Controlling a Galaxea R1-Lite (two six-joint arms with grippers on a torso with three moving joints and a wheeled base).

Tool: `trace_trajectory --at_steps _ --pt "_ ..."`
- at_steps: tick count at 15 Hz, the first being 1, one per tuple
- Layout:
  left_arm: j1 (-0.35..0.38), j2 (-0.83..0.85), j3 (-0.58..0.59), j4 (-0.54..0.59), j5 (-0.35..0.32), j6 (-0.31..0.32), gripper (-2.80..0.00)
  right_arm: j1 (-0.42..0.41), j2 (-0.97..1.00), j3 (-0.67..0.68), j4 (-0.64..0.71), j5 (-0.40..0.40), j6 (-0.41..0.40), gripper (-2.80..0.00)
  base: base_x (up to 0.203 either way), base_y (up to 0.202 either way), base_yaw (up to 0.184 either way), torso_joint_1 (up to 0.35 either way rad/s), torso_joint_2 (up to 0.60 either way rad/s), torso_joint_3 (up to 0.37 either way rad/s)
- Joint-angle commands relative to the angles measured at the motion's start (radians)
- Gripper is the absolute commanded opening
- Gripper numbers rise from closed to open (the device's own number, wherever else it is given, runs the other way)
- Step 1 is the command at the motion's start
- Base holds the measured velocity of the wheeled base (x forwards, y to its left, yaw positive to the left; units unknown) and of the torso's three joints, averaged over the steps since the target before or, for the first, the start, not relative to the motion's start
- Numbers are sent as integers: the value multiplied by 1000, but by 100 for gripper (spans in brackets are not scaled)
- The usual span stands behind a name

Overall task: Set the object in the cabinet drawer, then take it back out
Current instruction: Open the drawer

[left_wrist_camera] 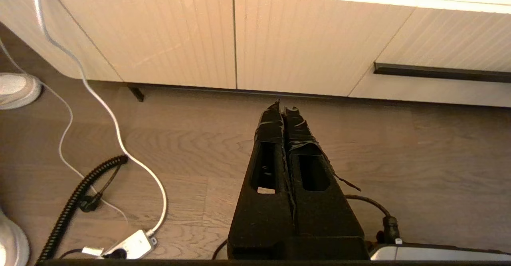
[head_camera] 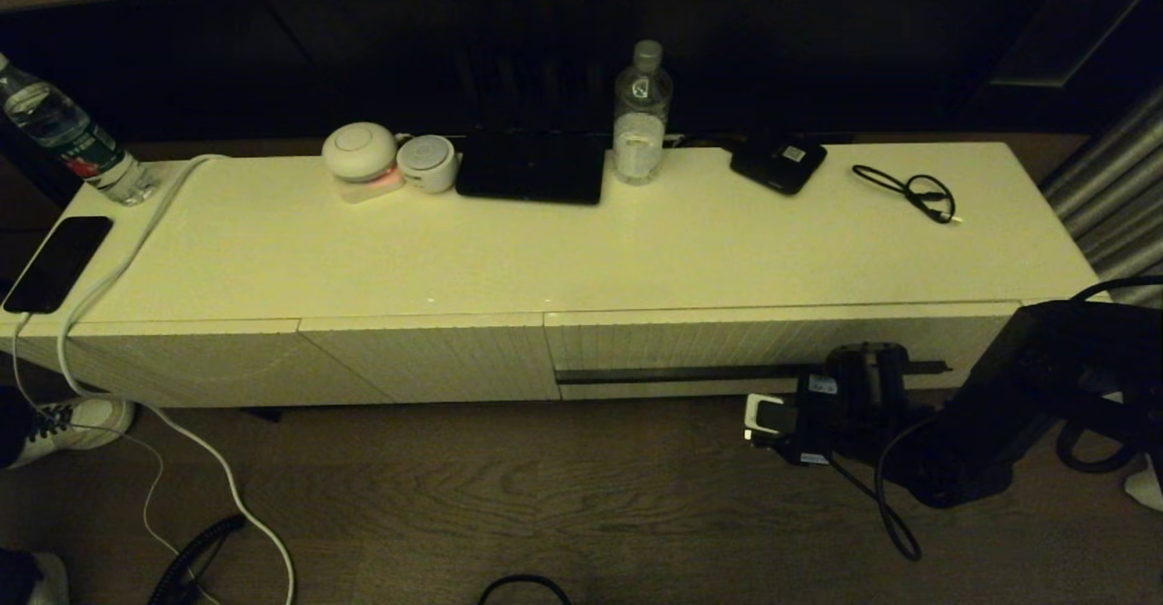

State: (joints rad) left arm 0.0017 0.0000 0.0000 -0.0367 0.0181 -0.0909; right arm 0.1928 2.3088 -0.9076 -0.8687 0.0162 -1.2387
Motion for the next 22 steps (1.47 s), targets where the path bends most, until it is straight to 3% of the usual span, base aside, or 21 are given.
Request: trace_trajectory --at_steps 1,6,10,13,16,22 --pt "1 -2 0 0 0 -1 -280 -1 15 5 -3 2 -7 0 0 0 0 0 0 0" --pt "1 -2 0 0 0 -1 -280 -1 -13 63 -10 7 -7 0 0 0 0 0 0 0" --pt "1 -2 0 0 0 -1 -280 2 -161 143 -8 14 -8 0 0 0 0 0 0 0" --pt "1 -2 0 0 0 -1 -280 -17 -251 161 74 39 -15 0 0 0 0 0 0 0" --pt "1 -2 2 0 0 -1 -280 -52 -278 116 170 93 -91 0 0 0 0 0 0 0" --pt "1 -2 0 0 0 -1 -280 -83 -272 83 252 128 -148 0 0 0 0 0 0 0"
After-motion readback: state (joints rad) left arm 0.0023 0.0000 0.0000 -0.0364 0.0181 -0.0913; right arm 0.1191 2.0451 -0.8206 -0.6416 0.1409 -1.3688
